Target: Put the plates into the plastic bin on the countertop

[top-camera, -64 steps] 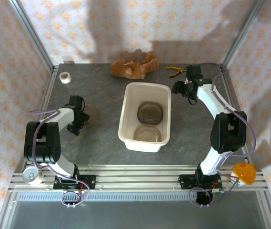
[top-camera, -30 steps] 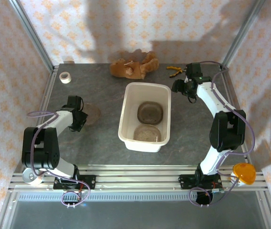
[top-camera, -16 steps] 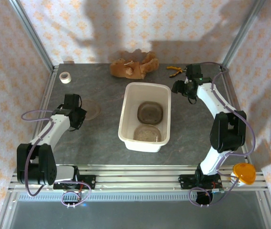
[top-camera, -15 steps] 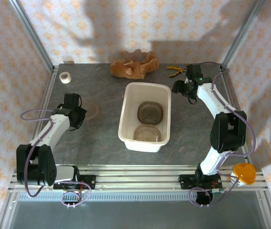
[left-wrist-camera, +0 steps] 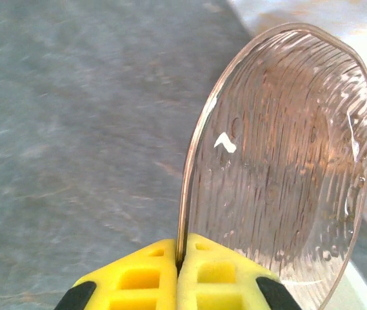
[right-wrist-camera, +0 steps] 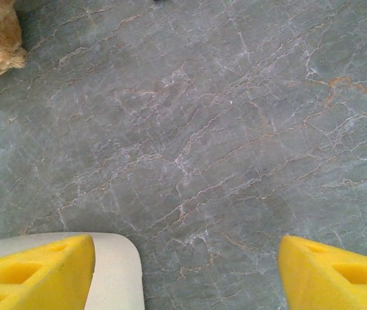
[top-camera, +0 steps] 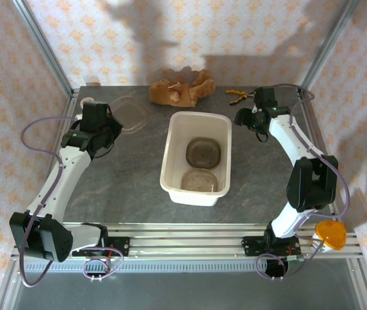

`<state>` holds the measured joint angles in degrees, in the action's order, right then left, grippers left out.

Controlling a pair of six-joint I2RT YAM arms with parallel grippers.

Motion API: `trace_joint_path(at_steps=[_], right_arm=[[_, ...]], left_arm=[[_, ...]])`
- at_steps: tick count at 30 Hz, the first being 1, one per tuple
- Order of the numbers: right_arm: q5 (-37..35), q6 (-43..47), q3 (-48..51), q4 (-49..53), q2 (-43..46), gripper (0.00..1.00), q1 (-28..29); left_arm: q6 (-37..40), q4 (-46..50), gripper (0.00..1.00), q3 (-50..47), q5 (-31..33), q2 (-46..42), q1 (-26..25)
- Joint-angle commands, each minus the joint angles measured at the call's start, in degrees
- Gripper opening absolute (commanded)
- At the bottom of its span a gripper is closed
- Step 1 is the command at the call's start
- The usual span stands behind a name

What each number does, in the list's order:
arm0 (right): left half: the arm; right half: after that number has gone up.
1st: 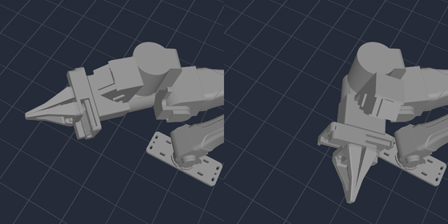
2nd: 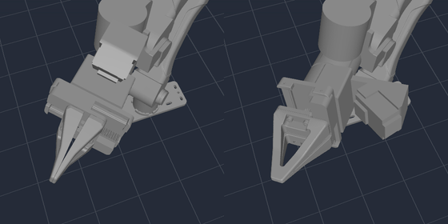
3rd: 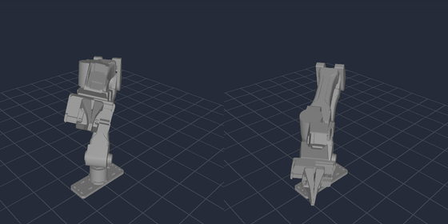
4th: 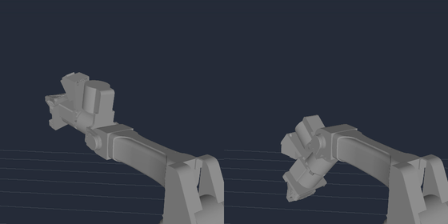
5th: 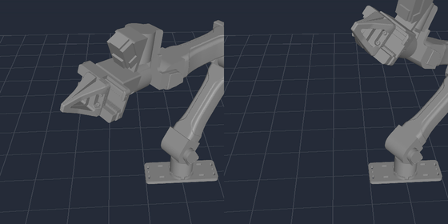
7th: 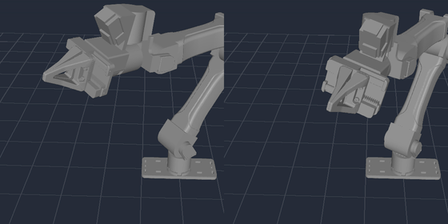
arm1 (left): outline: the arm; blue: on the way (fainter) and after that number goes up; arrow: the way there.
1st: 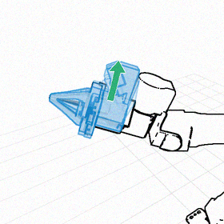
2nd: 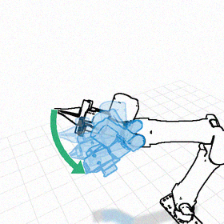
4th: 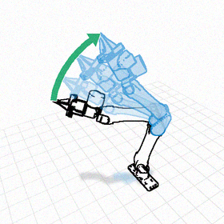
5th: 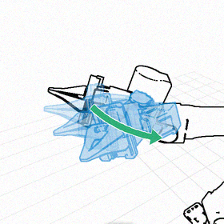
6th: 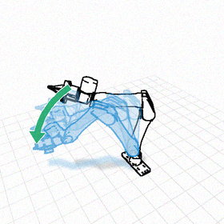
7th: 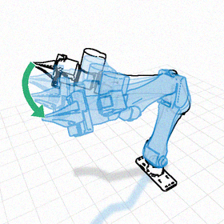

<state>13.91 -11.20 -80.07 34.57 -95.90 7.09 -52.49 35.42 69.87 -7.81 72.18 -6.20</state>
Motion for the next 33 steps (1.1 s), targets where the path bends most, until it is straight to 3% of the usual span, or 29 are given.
trace_joint_path(at_steps=[1, 8, 16, 33], right_arm=[[-2.0, -0.9, 1.1, -0.2, 2.6, 0.75, 0.5], [-3.2, -1.0, 2.2, 0.3, 4.7, 0.75, 0.4], [-4.3, -0.8, 2.9, 0.9, 6.9, 0.75, 0.5], [-5.8, -2.9, 5.6, 0.4, 9.0, 0.75, 0.4]], left_arm=[[7.1, 4.5, 0.0, 7.2, -4.0, 2.8, -1.7], [17.2, 15.0, 0.0, 23.6, -7.6, 11.6, -9.5], [25.3, 25.5, 0.0, 35.9, -8.6, 20.7, -18.1], [22.9, 29.4, 0.0, 32.7, -6.6, 25.4, -28.4]])
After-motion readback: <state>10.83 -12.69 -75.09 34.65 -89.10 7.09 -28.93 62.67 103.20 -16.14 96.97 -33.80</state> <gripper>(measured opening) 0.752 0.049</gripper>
